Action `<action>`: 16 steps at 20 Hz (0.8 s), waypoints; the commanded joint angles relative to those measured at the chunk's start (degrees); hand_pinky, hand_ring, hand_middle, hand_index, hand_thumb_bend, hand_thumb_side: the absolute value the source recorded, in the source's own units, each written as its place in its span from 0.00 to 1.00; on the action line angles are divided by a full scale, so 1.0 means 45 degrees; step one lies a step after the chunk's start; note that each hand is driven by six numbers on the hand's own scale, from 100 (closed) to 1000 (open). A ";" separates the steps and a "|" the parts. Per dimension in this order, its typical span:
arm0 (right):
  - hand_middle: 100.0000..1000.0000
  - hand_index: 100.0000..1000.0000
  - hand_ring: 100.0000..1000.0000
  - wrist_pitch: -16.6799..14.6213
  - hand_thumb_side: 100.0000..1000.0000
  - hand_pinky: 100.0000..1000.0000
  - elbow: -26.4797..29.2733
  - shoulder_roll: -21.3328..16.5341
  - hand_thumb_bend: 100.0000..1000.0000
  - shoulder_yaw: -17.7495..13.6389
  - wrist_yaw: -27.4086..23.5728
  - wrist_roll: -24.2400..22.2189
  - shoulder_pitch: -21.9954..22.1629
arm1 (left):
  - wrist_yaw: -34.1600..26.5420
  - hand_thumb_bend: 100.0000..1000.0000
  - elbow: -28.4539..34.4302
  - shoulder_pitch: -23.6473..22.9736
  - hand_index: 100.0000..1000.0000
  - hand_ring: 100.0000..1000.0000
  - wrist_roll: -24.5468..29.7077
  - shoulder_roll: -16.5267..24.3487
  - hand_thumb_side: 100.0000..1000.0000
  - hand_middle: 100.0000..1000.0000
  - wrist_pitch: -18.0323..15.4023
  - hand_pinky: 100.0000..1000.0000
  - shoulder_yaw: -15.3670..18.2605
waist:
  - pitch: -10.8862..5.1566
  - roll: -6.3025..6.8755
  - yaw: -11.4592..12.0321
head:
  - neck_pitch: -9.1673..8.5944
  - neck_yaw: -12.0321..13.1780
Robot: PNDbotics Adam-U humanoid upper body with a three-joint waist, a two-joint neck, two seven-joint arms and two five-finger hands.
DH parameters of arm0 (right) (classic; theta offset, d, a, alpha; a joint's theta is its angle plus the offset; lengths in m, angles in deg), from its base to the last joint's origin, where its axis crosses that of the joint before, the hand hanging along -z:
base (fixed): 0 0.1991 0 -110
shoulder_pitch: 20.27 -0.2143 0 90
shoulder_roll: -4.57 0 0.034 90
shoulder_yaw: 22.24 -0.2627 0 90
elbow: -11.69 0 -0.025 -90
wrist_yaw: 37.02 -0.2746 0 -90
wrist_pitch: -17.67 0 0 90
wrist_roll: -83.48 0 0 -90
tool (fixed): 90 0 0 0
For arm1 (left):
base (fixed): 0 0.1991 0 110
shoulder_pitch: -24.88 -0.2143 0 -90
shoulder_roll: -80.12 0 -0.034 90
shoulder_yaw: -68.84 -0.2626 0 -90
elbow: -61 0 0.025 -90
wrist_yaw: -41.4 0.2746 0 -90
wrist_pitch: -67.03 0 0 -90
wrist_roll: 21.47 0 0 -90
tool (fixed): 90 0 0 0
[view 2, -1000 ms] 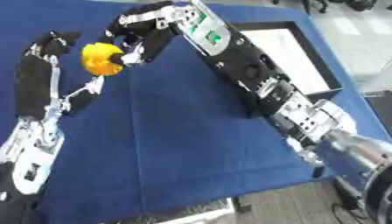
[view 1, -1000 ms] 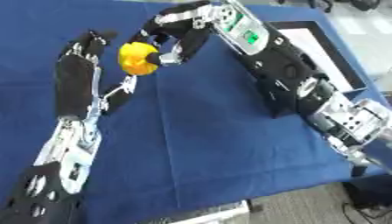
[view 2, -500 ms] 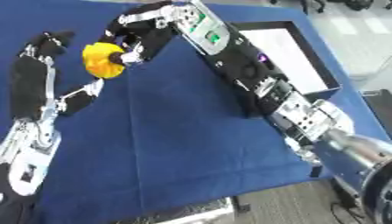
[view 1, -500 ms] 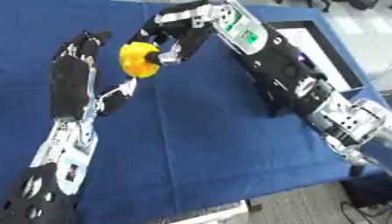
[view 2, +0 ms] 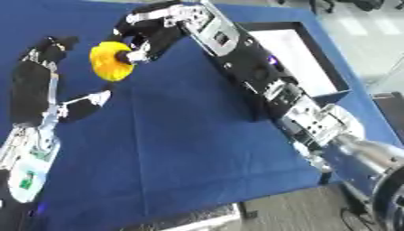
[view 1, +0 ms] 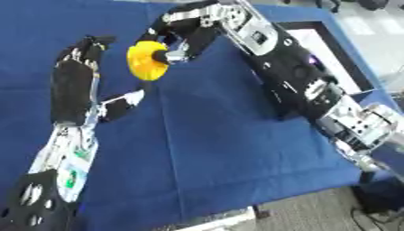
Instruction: Pick up the objects with one hand, pass them to the other hand, and then place them into the box on the other side of the table.
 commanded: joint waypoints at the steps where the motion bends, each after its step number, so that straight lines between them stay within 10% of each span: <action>1: 0.41 0.67 1.00 0.0082 0.18 0.63 0.0032 -0.0356 0.00 -0.0288 -0.0159 0.0003 -0.0176 | 0.0132 0.74 0.0176 0.0158 0.77 0.54 0.0092 0.0058 0.16 0.56 -0.0064 0.70 0.0023 | -0.0259 0.0054 -0.0042 | -0.0021 -0.0071; 16: 0.42 0.67 1.00 0.0292 0.12 0.63 -0.0128 -0.0903 0.00 -0.1124 -0.0741 0.0003 -0.0001 | 0.0107 0.75 0.0101 -0.0055 0.78 0.54 0.0016 0.0183 0.17 0.56 -0.0138 0.70 0.0081 | -0.0478 0.0252 -0.0355 | -0.0021 0.0071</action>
